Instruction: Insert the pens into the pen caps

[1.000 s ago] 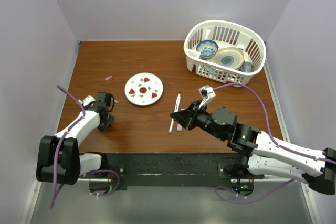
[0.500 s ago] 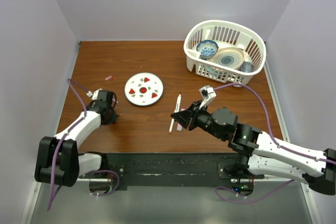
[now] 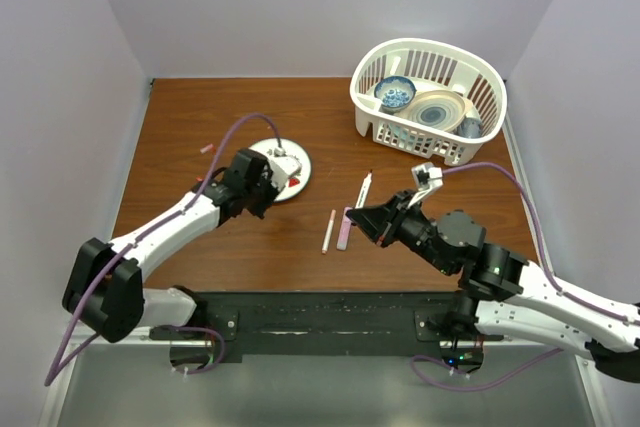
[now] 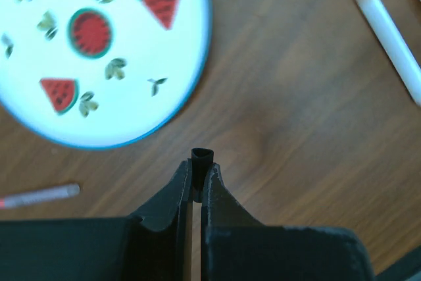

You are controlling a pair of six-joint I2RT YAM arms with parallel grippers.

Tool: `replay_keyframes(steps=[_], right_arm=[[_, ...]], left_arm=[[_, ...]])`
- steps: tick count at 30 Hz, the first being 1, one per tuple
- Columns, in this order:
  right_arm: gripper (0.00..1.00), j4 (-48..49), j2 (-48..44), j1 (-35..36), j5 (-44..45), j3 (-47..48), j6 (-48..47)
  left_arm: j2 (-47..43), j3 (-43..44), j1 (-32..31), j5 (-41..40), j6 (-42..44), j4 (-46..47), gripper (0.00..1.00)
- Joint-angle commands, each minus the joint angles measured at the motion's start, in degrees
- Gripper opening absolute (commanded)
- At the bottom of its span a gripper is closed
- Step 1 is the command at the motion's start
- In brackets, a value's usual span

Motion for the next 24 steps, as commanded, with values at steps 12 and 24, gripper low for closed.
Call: replay_keyframes(steps=[12,24], right_arm=[[0.0,-5.32,-6.95,-0.02,8.98,3.08,-0.03],[0.0,-8.39,-8.36,-0.02,10.22,4.75,1.02]], left_arm=[[4.21,-7.93,-10.45,12.61,42.74,-6.03,0.0],[1.52,-10.21,-12.91,9.16,38.36,-0.32,0.55]])
